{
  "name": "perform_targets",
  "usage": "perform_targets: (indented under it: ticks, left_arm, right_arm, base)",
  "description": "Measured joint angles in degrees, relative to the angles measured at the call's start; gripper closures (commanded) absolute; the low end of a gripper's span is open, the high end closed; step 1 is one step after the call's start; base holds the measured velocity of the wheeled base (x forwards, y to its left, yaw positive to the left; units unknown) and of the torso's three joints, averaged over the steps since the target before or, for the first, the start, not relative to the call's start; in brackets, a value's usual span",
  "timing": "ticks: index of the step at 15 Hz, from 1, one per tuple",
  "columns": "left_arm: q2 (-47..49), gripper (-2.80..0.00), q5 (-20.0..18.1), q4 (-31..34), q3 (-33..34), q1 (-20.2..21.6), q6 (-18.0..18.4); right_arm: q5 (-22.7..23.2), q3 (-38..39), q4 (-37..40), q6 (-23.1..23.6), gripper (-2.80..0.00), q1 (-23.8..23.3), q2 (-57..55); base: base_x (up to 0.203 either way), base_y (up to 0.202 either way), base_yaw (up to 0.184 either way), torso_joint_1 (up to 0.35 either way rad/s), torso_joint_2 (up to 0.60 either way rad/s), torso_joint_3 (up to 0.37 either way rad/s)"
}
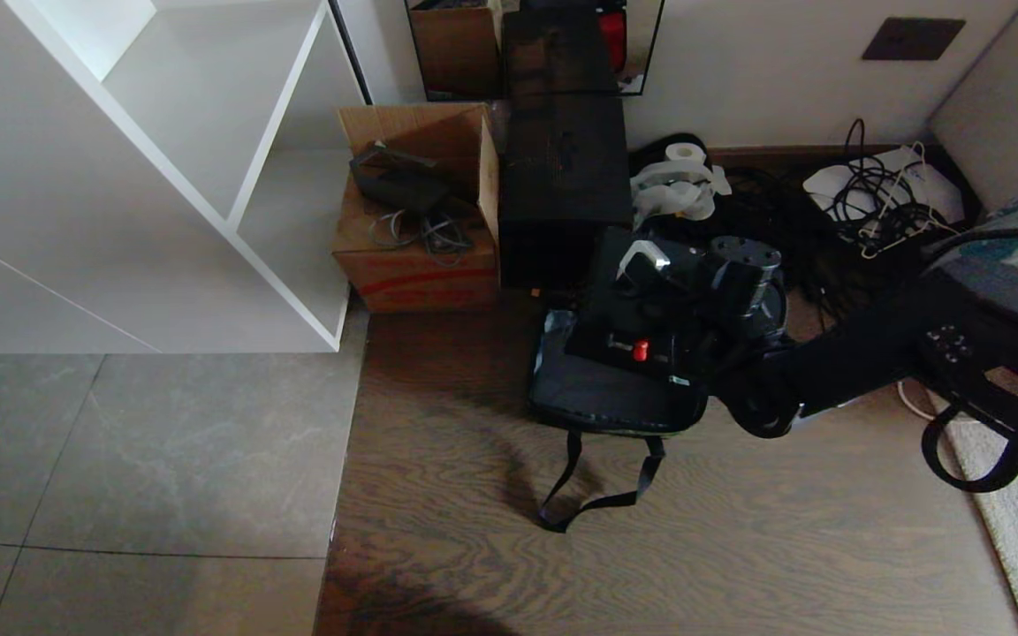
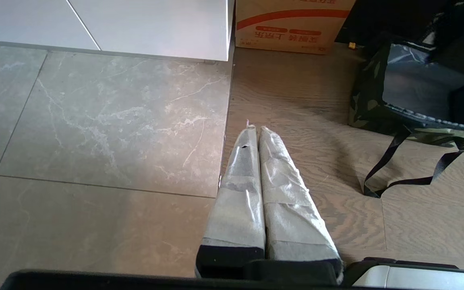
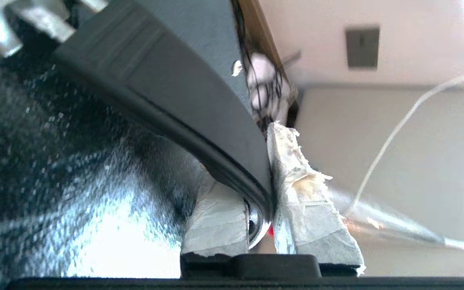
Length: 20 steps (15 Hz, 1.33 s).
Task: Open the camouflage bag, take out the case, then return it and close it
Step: Release the handle
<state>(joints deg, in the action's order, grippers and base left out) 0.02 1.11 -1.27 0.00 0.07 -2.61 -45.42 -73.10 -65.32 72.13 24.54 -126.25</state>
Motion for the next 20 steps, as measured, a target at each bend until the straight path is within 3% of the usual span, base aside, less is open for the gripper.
perform_targets:
  ticks: [12,16,20]
  left_arm:
    - [0.0,0.0,0.01,-0.02,0.0,0.0,0.02]
    - [0.0,0.0,-0.02,-0.02,0.0,0.0,0.0]
    - [0.0,0.0,-0.02,0.0,0.0,0.0,0.02]
  right_arm:
    - [0.09,4.7,3.08,-0.38,0.0,-21.72,6.14]
    - [0.12,6.55,3.25,-2.55,0.0,-29.13,5.12]
    - [0.04,6.73,2.06,-5.12,0.0,-33.48,0.08]
  base:
    - [0.0,0.0,0.0,0.0,0.0,0.0]
    - [0.0,0.0,0.0,0.0,0.0,0.0]
    - [0.0,0.0,0.0,0.0,0.0,0.0]
